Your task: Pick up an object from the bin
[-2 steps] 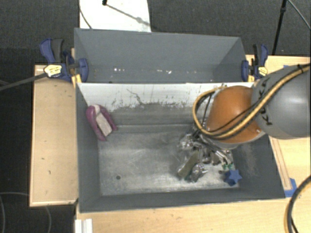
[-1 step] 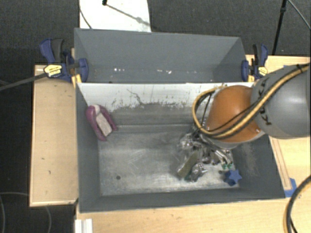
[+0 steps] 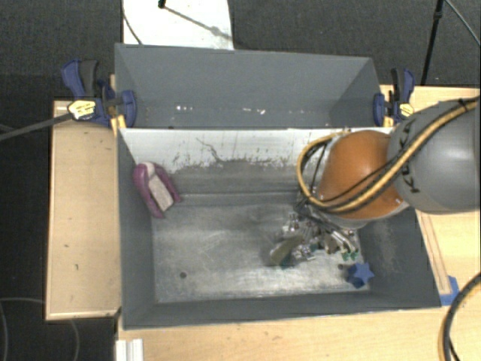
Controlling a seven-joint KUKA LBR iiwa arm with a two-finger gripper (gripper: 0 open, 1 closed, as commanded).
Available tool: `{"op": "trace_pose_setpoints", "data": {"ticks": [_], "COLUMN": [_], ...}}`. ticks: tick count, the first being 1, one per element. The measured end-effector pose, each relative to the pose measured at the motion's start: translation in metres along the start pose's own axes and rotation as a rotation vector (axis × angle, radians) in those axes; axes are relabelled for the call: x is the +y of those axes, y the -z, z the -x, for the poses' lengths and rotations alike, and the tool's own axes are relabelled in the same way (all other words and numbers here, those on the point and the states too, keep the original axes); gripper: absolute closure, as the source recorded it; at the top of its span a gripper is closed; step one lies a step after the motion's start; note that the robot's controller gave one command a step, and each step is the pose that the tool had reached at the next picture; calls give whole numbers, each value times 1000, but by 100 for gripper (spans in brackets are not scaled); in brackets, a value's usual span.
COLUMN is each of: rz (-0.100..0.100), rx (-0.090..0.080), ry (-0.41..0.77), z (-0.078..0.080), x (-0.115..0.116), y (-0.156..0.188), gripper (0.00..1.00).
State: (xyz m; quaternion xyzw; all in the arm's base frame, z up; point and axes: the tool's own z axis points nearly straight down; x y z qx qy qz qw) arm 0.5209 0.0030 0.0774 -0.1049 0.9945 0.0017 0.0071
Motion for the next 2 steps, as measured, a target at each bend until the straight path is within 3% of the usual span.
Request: {"op": "trace_pose_setpoints", "data": {"ticks": [2], "rz": [-3], "rx": [6], "ry": [-19], "z": [5], "x": [0], "y": [104], "gripper": [100]}}
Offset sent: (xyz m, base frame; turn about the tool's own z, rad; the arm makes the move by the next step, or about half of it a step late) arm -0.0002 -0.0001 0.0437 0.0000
